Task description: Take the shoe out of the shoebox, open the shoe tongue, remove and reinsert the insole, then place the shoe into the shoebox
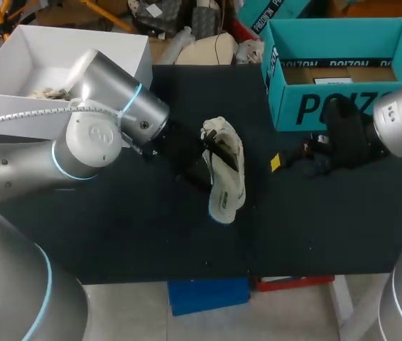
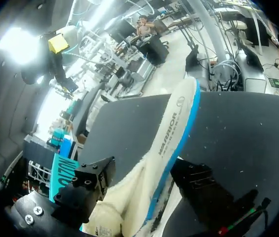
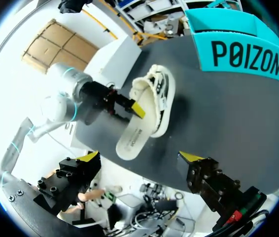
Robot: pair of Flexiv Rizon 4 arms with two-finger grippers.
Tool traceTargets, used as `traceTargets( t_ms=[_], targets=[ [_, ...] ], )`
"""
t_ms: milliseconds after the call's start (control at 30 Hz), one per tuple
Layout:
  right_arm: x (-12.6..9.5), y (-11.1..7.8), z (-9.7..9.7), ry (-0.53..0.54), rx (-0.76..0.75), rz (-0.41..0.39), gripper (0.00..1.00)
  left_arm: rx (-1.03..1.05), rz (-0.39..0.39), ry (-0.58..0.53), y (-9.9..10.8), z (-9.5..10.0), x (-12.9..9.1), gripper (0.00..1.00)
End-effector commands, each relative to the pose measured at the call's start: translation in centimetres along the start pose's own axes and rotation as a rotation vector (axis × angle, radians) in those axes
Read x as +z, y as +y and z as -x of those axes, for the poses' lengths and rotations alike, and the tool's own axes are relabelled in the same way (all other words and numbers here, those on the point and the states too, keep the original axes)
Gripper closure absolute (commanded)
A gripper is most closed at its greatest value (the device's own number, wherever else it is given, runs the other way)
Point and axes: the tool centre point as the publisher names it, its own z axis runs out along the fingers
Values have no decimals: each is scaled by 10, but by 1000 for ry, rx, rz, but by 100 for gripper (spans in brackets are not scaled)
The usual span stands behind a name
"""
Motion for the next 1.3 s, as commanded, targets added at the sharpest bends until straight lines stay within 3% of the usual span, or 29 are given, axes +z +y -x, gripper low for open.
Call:
traceTargets(
  t_ms=[33,167,233,500,567,800,1300],
  targets=[
    [0,0,0,-2,0,0,0,2,-11,-5,-17,-4,-9,17],
    [0,0,0,-2,0,0,0,15,-52,6,-29,-6,-5,36],
    [0,0,0,-2,0,0,0,19,-65,22,-37,-6,-4,52],
    [0,0,0,-2,0,0,0,10,-114,52,-51,-9,-7,96],
    [0,0,0,-2,0,0,0,7,-124,56,-52,-9,-8,100],
    [0,0,0,-2,0,0,0,-12,-130,37,-44,-7,-6,100],
    [0,0,0,-2,0,0,0,-43,-30,23,8,-1,5,100]
  ],
)
